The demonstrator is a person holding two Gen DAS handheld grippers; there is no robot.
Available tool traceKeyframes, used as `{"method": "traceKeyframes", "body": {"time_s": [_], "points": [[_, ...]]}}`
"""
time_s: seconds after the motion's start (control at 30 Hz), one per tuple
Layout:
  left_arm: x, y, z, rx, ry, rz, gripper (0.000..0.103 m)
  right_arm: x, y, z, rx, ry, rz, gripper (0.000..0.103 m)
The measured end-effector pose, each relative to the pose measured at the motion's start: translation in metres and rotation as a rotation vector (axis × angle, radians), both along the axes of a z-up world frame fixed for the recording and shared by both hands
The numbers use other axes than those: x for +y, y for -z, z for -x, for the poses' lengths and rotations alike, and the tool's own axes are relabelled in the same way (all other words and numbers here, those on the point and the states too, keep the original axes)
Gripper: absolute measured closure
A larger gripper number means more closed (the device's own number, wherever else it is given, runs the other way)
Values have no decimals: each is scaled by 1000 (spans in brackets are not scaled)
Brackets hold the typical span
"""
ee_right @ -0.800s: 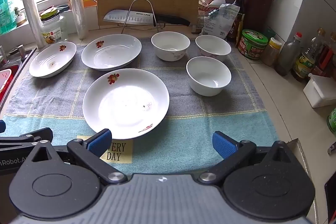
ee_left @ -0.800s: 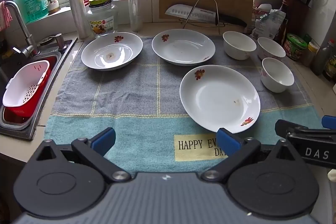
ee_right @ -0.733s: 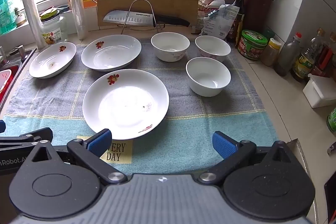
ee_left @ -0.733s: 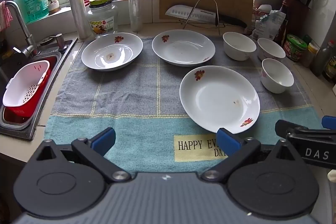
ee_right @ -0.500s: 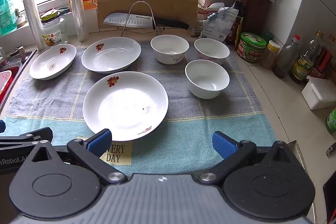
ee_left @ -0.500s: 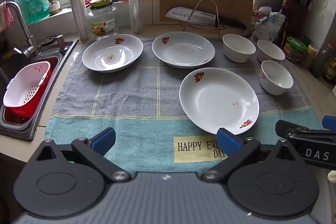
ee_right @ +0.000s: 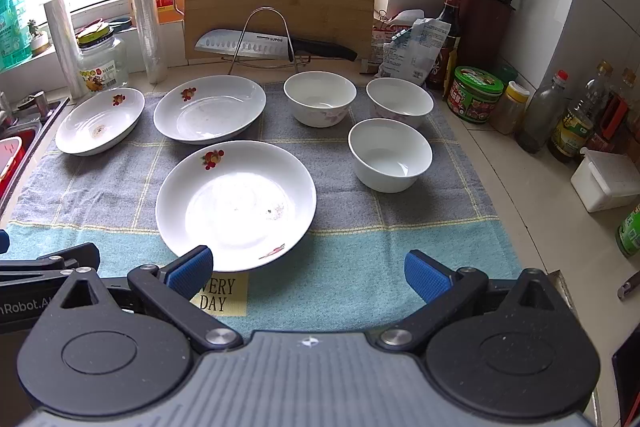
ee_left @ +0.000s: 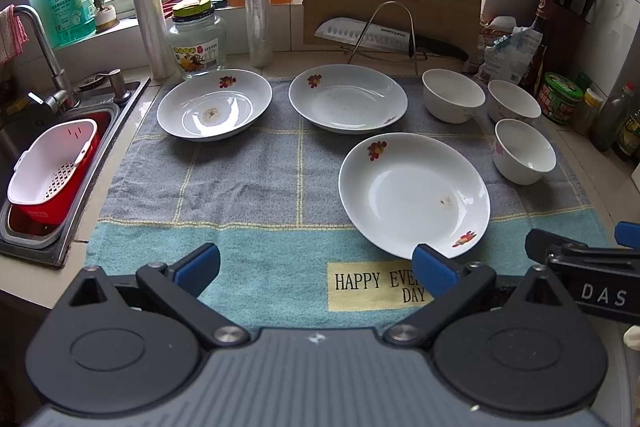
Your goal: Organize plates and bowls
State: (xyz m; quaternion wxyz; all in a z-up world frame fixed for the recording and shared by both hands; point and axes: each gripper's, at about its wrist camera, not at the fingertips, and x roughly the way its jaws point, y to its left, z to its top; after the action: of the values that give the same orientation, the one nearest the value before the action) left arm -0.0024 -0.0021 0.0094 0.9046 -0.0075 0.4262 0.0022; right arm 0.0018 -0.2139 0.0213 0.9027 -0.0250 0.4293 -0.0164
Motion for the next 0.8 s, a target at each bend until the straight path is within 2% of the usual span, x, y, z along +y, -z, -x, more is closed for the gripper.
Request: {"method": "traceKeyframes", "body": {"time_s": [0.8], "points": [[-4,-5,-1,-6,-5,-1,2,-3,-1,0,-10,-2,3,0]]}}
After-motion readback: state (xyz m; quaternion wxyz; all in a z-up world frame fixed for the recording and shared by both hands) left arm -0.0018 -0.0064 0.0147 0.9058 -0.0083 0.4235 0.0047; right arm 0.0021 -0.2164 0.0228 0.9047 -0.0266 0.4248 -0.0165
